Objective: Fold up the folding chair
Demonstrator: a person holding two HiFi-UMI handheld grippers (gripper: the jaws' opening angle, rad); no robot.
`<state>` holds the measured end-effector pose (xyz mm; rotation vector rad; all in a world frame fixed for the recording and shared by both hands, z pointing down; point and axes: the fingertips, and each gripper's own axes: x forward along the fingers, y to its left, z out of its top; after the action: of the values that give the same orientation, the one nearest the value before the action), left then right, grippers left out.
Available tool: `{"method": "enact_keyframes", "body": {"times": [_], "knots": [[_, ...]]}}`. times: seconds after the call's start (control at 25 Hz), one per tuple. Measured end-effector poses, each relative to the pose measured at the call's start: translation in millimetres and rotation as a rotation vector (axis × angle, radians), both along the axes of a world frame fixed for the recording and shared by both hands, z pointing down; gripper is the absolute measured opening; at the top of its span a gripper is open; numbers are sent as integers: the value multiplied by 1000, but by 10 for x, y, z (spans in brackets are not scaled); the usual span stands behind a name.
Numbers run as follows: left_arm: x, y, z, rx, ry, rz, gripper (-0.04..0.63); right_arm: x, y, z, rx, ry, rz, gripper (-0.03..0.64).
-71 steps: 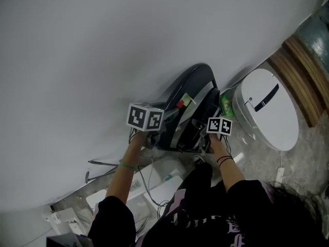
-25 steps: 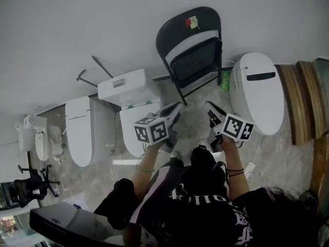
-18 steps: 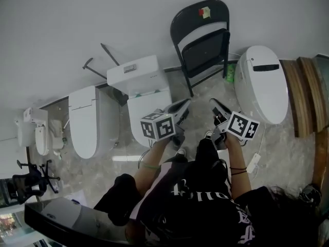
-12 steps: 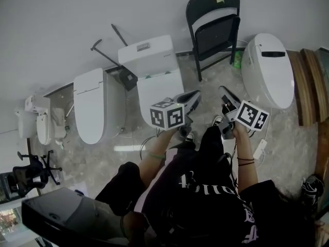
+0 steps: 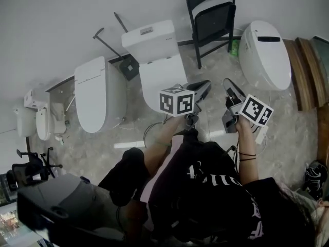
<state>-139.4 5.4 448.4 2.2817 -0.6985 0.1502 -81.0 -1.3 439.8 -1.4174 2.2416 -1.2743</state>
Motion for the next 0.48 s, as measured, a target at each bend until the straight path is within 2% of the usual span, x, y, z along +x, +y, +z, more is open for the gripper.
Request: {"method": "enact_keyframes", "body": {"times": [0.48], "knots": [[702,1626,90,-36,1,-34,6,557,1628,92,-10,54,-62,37]]}}
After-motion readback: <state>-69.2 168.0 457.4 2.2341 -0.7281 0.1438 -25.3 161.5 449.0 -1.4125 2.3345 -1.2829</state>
